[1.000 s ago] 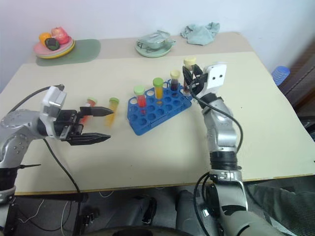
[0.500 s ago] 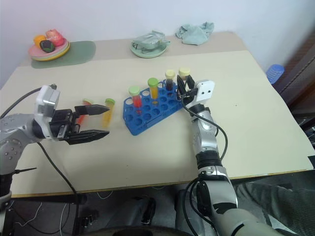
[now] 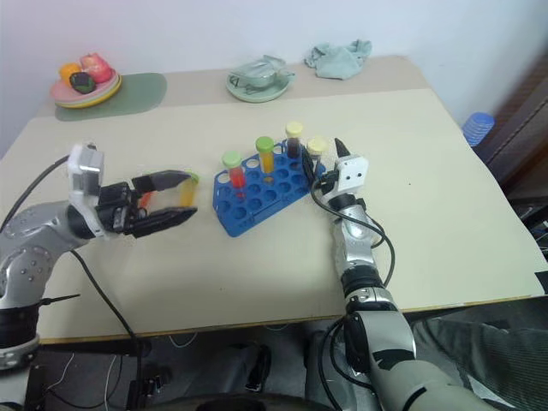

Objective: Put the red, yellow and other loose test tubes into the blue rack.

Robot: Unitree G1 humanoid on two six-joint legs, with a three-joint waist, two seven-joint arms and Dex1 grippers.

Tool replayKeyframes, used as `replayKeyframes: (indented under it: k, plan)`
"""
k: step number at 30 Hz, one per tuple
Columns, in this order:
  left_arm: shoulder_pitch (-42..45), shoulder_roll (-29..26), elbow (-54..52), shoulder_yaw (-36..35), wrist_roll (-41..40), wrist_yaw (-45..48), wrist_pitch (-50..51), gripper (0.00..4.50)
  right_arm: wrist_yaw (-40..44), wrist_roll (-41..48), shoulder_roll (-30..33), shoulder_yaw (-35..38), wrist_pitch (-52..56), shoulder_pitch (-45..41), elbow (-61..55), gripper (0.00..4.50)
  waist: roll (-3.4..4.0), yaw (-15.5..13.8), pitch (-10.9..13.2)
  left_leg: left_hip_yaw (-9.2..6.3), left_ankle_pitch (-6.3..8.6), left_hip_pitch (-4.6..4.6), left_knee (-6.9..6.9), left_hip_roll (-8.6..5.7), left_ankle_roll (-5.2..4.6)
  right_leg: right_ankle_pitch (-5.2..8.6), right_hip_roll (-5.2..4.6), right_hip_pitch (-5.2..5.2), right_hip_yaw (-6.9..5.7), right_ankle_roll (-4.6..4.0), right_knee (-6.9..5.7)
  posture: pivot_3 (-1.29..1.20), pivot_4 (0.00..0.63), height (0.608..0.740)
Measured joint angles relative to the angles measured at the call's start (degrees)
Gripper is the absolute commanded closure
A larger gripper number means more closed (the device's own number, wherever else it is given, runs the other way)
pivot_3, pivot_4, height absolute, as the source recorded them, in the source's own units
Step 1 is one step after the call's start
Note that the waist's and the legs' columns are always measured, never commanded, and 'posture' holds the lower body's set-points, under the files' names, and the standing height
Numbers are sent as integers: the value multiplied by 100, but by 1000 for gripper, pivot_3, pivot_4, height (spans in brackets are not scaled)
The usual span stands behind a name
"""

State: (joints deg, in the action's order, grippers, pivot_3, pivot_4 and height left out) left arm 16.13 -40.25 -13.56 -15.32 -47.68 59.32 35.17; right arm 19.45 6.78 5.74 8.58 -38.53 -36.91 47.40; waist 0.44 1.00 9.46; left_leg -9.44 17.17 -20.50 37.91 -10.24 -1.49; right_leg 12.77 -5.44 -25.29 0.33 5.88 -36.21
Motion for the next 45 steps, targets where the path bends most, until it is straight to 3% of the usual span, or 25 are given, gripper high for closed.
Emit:
replayKeyframes:
  k: [2,6,12,17,20,23,27,33,43,45]
  plan:
    - [27,165,20,-174,-46,-376,38,0,72,-90,146,-131,83,212,-399,852,-1,-6,0,1,0,-1,0,0,0,0,1,0,4,0,0,0,150,740]
    - [41,523,-6,-459,482,-1862,-88,0,683,137,825,-426,1433,1143,-2498,852,-2,-55,0,4,0,-9,3,0,-1,0,1,0,14,2,6,0,150,740]
    - [75,428,-117,-490,1108,-3311,307,0,1790,1549,2978,-137,4528,2354,-5799,852,-6,-157,2,18,5,-14,2,9,-5,1,1,-5,24,4,10,0,150,740]
    - [767,-78,278,-551,1185,-3972,1472,0,2459,2710,4233,498,6085,2469,-6821,852,-30,-184,14,21,10,-11,4,12,-12,1,1,0,24,7,13,0,150,740]
    - [1441,-603,949,-342,1276,-4095,2472,0,2868,3280,4888,773,6788,2323,-7058,852,-38,-174,20,27,15,-13,6,12,-21,2,0,0,24,10,17,0,150,740]
    - [2013,-767,1515,16,1385,-4126,3328,0,3233,3768,5350,845,7344,1997,-7157,852,-44,-183,24,33,19,-20,8,11,-29,2,-4,-3,24,12,23,0,150,740]
    - [3070,-835,2574,801,1701,-4066,4243,0,3518,4094,5629,682,7809,1268,-7161,852,-76,-186,42,32,19,-41,23,11,-28,0,-5,-16,20,14,19,0,150,740]
    - [4276,-709,4036,1746,2397,-3873,4413,0,3663,4140,5640,396,8087,734,-7051,852,-83,-184,46,34,19,-86,30,7,-29,-2,-9,-58,19,18,17,0,150,740]
    - [5952,352,7451,2708,3747,-3311,3176,0,3670,4101,5632,358,8198,682,-7034,852,-91,-177,50,44,17,-113,39,3,-27,-6,-12,-93,22,22,6,0,150,740]
    - [6077,525,7927,2731,3968,-3286,2899,554,3668,4100,5636,373,8206,703,-7051,771,-93,-160,51,53,17,-122,39,3,-28,-6,-12,-109,29,22,0,0,150,740]
